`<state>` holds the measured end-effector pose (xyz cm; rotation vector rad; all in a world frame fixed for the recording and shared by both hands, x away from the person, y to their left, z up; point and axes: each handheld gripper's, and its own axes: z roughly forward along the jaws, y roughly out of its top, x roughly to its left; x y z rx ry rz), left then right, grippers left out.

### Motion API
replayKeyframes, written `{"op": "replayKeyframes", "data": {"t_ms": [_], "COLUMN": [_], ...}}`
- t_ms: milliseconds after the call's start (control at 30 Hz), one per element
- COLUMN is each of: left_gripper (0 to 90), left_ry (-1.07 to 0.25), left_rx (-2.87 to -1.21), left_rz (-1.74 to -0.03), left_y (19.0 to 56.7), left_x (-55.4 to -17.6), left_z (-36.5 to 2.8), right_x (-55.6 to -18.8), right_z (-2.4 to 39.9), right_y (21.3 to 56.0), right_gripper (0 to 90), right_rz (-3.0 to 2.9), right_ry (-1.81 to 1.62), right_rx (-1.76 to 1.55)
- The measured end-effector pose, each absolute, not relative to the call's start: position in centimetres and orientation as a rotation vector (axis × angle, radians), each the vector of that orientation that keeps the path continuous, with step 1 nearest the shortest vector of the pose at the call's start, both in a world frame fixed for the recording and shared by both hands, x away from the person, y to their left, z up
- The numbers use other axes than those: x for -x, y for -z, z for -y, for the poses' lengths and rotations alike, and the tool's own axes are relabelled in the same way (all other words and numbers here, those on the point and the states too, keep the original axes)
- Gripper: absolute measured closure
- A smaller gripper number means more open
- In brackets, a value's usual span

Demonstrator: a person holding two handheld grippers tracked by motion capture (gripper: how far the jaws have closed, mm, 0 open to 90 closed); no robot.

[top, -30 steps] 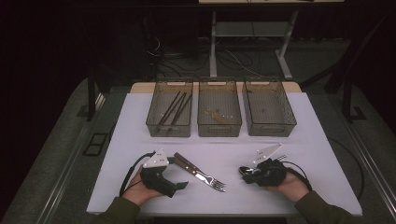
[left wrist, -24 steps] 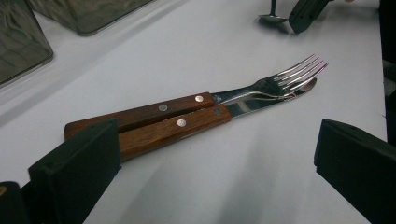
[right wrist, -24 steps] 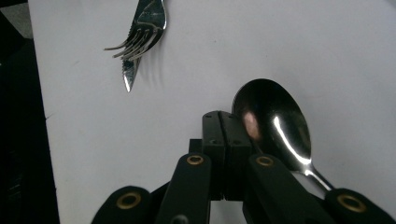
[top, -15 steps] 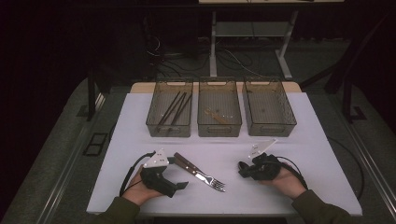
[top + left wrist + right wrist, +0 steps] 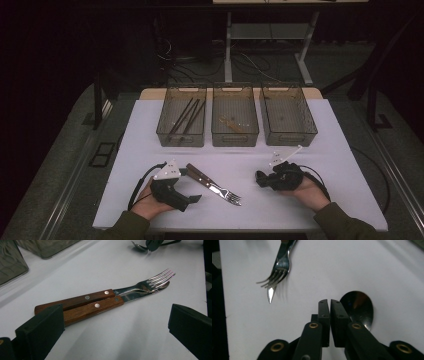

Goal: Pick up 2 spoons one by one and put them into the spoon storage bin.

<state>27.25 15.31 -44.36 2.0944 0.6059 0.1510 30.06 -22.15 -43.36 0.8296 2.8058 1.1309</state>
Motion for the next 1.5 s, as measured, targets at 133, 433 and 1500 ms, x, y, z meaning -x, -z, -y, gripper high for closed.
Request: {"op": "replayKeyframes", "data": {"t_ms": [133,433,1500], "left_gripper": [0.0,0.0,0.0], "left_ry": [-0.151,-0.151,-0.149], "left_rx": [-2.093,-2.095,-2.103], "left_rz": [-0.606,-0.604,-0.603], "left_y": [44.4,44.4,44.4], "left_x": [-27.2,-27.2,-27.2], "left_z": [-15.2,-15.2,-15.2], "right_x": [-30.3,-31.3,-29.9], "right_z": [23.2,24.9,22.1], "right_y": [42.8,43.3,44.6], "right_gripper": [70.8,57.5,61.5], "right_rz": [-2.73,-2.644,-2.696], "right_ry": [-1.185,-1.147,-0.991], "right_rx": [-0.885,-1.003,-0.784]}}
